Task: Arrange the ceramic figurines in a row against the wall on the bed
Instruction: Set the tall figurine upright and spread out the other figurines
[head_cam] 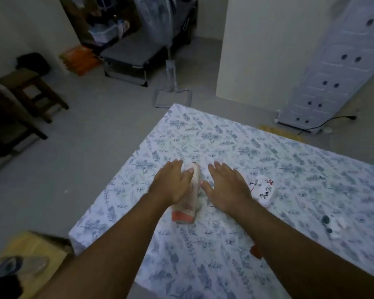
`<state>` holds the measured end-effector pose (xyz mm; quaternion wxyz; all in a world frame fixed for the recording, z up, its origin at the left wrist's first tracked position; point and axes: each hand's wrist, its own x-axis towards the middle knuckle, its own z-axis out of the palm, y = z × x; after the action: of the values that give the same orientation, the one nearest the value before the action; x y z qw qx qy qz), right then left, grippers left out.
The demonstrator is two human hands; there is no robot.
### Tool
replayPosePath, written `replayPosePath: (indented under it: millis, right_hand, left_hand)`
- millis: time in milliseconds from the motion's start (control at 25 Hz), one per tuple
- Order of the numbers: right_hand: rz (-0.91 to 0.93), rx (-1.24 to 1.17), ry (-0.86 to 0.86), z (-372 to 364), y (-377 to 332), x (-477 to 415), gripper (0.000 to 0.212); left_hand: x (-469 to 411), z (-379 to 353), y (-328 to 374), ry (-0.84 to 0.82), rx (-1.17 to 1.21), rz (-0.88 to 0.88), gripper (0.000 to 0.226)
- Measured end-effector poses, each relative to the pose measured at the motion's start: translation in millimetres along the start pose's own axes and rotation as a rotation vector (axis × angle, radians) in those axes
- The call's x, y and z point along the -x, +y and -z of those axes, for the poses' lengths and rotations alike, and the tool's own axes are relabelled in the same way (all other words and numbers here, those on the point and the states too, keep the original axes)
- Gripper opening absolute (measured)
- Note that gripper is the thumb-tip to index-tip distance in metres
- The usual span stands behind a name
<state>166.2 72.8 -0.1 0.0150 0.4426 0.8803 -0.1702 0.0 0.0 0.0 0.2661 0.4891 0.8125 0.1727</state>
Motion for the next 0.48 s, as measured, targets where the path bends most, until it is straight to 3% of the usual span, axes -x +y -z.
replayPosePath:
  millis: [160, 240, 360, 440, 480]
  right_hand:
    - [-0.182, -0.374, -0.161, -44, -30, -17, 0.067]
    - [-0.349, -0.656, -0.246, -61, -40, -21, 0.069]
    - [-0.409, -0.935, -0.209, -68, -41, -23, 0.064]
    - [-0.373, -1.106, -0.156, -64, -33, -22, 0.053]
    - [-0.347, -1.164, -0.135, -59, -29, -22, 0.063]
  left_hand:
    - [-23, -22, -41, -0.214, 0.464, 0.271, 0.073]
    - [-28, -32, -48, -0.275, 0.550, 0.346, 0.062]
    - [-29, -28, -56, -0.288, 0.690, 0.322, 0.045]
    - [-35, -18, -60, -0.321, 0.741, 0.269, 0.057]
    - [-39, -10, -59, -0.337, 0.754, 0.220, 0.068]
